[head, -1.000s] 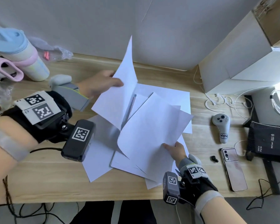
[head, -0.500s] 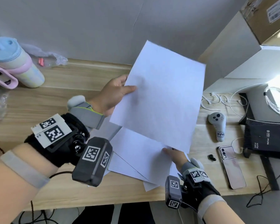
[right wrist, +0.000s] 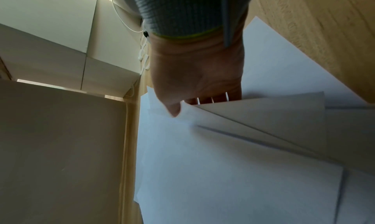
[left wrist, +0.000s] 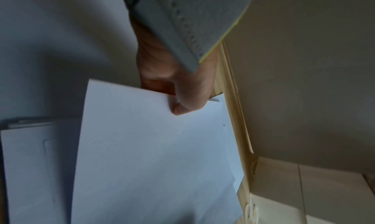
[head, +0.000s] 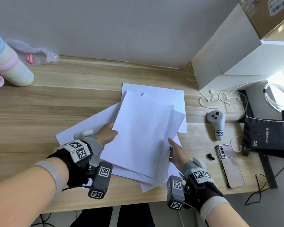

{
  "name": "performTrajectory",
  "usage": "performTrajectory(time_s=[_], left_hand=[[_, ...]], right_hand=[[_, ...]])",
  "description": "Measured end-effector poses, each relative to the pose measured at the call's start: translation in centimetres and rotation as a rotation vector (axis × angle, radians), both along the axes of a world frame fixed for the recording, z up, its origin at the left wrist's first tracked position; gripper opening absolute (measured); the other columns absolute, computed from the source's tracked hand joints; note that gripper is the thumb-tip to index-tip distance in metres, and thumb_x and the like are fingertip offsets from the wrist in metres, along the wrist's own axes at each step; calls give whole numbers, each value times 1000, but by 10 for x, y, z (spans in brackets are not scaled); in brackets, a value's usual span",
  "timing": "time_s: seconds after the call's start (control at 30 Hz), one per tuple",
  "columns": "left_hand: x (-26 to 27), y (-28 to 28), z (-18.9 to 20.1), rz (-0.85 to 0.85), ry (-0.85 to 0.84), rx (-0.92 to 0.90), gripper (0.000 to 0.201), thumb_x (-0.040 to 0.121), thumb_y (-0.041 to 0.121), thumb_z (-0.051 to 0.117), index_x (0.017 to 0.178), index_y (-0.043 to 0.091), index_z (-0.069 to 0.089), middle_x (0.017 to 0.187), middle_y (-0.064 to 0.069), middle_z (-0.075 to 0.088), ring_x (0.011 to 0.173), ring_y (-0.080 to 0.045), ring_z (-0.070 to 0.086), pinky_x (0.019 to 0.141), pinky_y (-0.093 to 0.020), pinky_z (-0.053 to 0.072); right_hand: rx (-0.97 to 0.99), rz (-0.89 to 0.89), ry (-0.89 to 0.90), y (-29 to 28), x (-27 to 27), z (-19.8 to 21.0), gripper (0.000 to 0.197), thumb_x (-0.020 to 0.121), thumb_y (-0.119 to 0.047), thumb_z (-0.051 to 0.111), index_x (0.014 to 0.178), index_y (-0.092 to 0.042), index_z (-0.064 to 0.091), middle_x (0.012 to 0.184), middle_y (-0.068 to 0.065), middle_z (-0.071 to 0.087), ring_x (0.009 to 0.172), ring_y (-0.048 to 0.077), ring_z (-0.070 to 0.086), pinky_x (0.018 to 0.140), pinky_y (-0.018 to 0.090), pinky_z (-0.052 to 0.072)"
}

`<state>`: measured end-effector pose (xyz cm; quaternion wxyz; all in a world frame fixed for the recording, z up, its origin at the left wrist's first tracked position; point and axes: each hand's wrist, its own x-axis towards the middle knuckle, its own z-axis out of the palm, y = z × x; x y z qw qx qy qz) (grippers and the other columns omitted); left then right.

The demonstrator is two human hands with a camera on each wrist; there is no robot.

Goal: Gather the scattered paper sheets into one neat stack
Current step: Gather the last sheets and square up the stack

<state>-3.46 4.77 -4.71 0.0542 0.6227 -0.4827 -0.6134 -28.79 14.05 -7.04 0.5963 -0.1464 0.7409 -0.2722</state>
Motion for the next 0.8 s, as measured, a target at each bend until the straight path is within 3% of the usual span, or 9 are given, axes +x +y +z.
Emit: performTrajectory(time_s=[0.07,0.13,0.2,0.33,0.4,0.5,0.53,0.67,0.8], left_hand=[[-2,1,-7,-111,-7,-20,33,90,-1,40,119,12,47,103,-3,51,94,-21,49,75,-28,38],[1,1,-12,-151,-24,-35,17,88,0,42,94,13,52,90,-2,54,91,-23,51,73,-29,39],[13,-4,-18,-43,-41,-94,19,86,3,48,77,18,55,80,2,58,89,-27,57,74,-31,43],[57,-21,-28,181,-334,-297,24,80,3,57,102,7,64,106,-12,64,101,-30,57,81,-30,42],[79,-30,-33,113,-484,-327,38,73,10,68,110,8,61,120,-16,60,115,-31,50,94,-35,41],[91,-34,-32,-11,-570,-269,64,62,24,82,117,10,53,119,-12,55,116,-32,49,95,-36,39],[92,-34,-32,-67,-595,-251,63,60,28,83,114,11,53,113,-8,56,111,-30,52,91,-36,42],[85,-32,-26,-305,-623,-164,24,70,29,75,72,16,54,88,-5,64,81,-26,59,66,-29,40],[87,-44,-9,-354,-444,-105,24,79,20,66,98,5,61,101,-10,67,93,-28,63,79,-36,49]], right_hand=[[-9,43,7,0,1,-3,26,88,-43,57,103,-22,65,97,2,71,86,21,65,77,35,50],[-32,80,50,2,5,-4,31,75,-35,70,103,-21,63,104,5,70,88,21,65,75,31,51],[-40,75,108,2,9,-8,37,68,-29,70,102,-16,63,104,6,69,89,21,64,74,31,51],[-57,68,183,0,12,-10,16,85,-12,60,101,-9,63,94,8,66,84,23,61,76,32,50],[-75,69,225,1,12,-11,10,87,-9,57,95,-9,62,85,5,64,75,19,59,68,29,48],[-84,67,253,3,12,-12,8,87,-8,55,93,-11,60,78,-1,62,71,16,57,63,26,46],[-81,71,259,3,14,-13,8,87,-8,55,94,-11,60,79,-1,62,71,16,58,63,26,47],[-55,79,273,3,16,-14,9,87,-12,55,94,-12,60,87,4,64,83,24,59,78,35,50],[-32,94,277,1,16,-14,14,87,-14,56,100,-11,60,92,5,65,87,26,60,83,37,50]])
